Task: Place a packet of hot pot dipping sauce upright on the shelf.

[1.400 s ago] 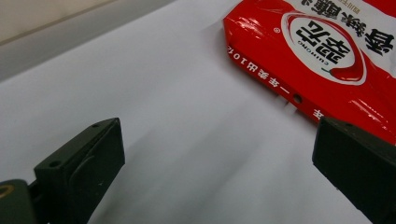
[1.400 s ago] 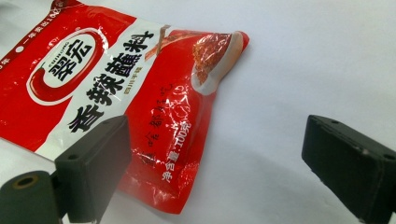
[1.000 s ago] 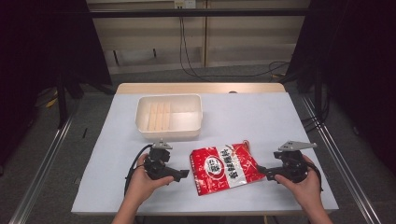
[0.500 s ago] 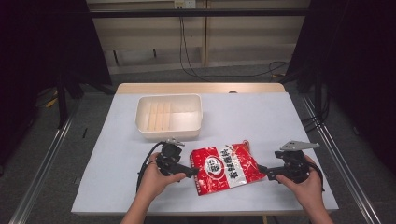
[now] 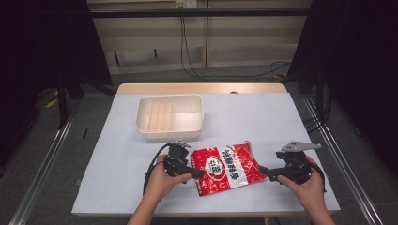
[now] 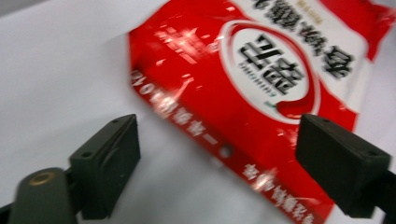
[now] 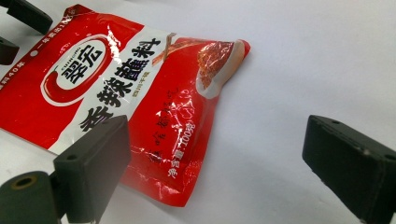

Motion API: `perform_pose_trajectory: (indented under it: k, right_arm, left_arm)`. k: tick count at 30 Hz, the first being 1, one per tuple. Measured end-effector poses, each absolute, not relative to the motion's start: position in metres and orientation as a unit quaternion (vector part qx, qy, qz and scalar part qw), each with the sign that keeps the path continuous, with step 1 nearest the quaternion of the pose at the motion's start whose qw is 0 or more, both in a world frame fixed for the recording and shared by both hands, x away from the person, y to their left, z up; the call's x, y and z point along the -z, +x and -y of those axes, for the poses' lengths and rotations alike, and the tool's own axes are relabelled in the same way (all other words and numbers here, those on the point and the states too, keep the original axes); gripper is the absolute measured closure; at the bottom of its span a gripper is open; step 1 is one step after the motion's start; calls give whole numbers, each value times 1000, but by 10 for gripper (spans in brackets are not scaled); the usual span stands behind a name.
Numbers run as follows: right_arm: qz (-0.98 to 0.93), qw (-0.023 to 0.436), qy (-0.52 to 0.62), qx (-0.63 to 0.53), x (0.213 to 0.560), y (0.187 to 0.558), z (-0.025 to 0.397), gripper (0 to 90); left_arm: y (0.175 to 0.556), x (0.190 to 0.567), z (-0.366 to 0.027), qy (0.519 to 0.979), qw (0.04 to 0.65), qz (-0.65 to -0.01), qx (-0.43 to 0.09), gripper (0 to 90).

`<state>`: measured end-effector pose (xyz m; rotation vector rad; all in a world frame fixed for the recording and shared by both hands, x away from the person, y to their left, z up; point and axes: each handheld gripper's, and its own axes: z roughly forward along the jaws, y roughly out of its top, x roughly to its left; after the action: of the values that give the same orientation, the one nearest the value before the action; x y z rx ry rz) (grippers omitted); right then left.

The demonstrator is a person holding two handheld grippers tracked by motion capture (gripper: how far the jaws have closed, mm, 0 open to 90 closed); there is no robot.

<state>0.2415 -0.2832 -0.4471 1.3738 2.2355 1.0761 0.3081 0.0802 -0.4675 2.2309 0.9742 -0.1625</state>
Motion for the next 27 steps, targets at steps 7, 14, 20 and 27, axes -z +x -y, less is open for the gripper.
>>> perform_pose_trajectory:
  k: [7, 14, 20, 27]
  right_arm:
    - [-781, 152, 477, -374, 446, 241, 282, 78]
    - [-781, 152, 476, -375, 446, 242, 283, 78]
    - [-783, 150, 475, -372, 447, 243, 281, 79]
    - [-784, 152, 473, -372, 449, 244, 281, 78]
  left_arm:
    - [305, 468, -76, 850, 356, -382, 66, 236]
    - [308, 468, -80, 841, 365, -395, 60, 247]
    - [320, 467, -84, 839, 355, -411, 33, 229]
    - [332, 469, -78, 832, 364, -416, 44, 226]
